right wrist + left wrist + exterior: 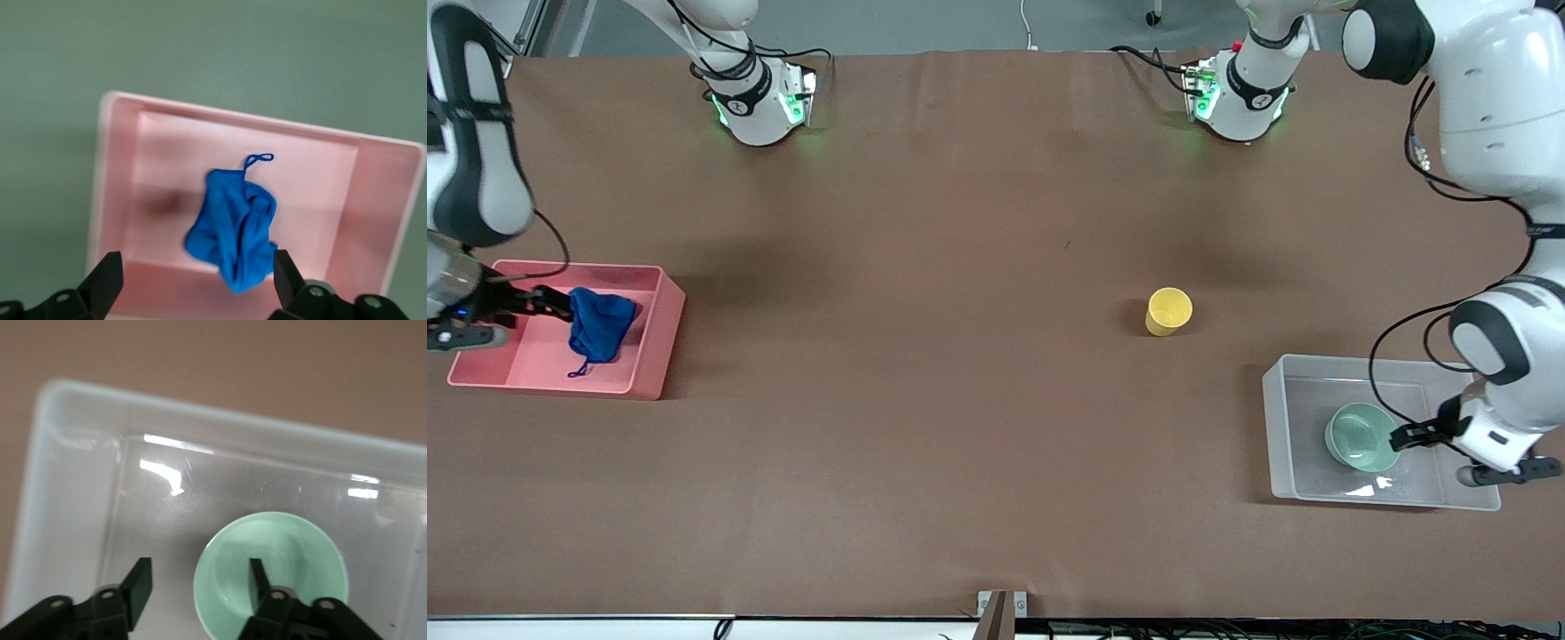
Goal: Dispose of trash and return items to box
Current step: 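Withdraw the right gripper while the left gripper reaches the yellow cup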
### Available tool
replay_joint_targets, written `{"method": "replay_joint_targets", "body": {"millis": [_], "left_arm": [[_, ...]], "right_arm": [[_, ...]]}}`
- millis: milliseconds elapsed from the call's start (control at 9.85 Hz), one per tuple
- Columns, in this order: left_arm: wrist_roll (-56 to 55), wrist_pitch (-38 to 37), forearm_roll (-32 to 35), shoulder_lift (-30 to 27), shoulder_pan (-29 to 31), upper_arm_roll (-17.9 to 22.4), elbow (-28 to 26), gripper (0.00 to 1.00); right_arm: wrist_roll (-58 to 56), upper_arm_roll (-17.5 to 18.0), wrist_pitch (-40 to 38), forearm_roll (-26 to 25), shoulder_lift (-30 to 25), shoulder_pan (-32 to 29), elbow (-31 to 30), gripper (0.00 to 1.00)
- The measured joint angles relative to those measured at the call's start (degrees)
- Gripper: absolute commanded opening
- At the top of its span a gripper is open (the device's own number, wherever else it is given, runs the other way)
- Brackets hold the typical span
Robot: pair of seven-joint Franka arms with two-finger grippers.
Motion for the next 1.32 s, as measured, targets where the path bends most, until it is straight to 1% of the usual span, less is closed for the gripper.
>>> {"method": "replay_joint_targets", "body": {"millis": [102,203,305,406,609,711,812,914,1016,1117,1219,1320], "left_arm": [[0.0,-3.4,2.3,-3.9,-0.1,-0.6,0.0,1.0],[-0.2,-7.8,3.9,-8.8,-0.2,-1.8,-0.5,1.0],[-0.3,-10.9,4.9,-14.4,-0.2,-3.2,-2.6,1.0],[-0.5,-12.1,5.8,-20.5,-0.2,-5.1,-7.2,1.0],[-4.1,-12.6,7.2,-32.1,-0.1,-10.4,-19.8,1.0],[-6.6,-12.5,7.4,-36.9,-0.2,-13.8,-26.2,1.0],[-9.0,-12.4,7.5,-40.3,-0.3,-17.5,-31.5,1.0],[-11.7,-11.6,7.5,-42.1,-0.4,-21.1,-35.7,1.0],[-14.5,-9.1,7.5,-42.6,-0.5,-24.7,-39.1,0.98],[-17.3,-4.7,7.6,-42.5,-0.5,-27.9,-42.5,0.98],[-19.3,-0.5,7.6,-41.8,-0.6,-30.1,-45.6,0.96],[-20.2,2.1,7.6,-40.2,-0.7,-31.5,-47.5,0.95]], "right_arm": [[3.0,0.1,-6.0,0.1,-1.3,2.3,4.1,1.0],[6.8,0.2,-9.2,0.1,-2.2,4.8,6.3,1.0],[12.2,0.3,-11.0,0.1,-3.0,7.5,7.1,1.0],[17.7,0.4,-12.2,0.1,-3.9,9.9,7.4,1.0],[27.9,0.6,-14.5,0.1,-6.6,14.0,8.3,1.0],[30.7,0.6,-17.5,0.1,-8.0,15.1,10.2,1.0],[31.5,0.5,-22.1,0.1,-9.0,15.2,13.9,1.0],[31.5,0.0,-26.9,0.4,-9.7,15.0,18.4,1.0],[31.6,-0.4,-30.3,1.9,-10.0,14.2,22.1,1.0],[31.6,-0.6,-31.7,3.9,-10.0,12.2,24.2,1.0],[30.9,-0.8,-32.2,5.1,-9.9,9.8,24.5,1.0],[27.3,-1.0,-32.5,5.1,-9.5,8.5,24.4,1.0]]}}
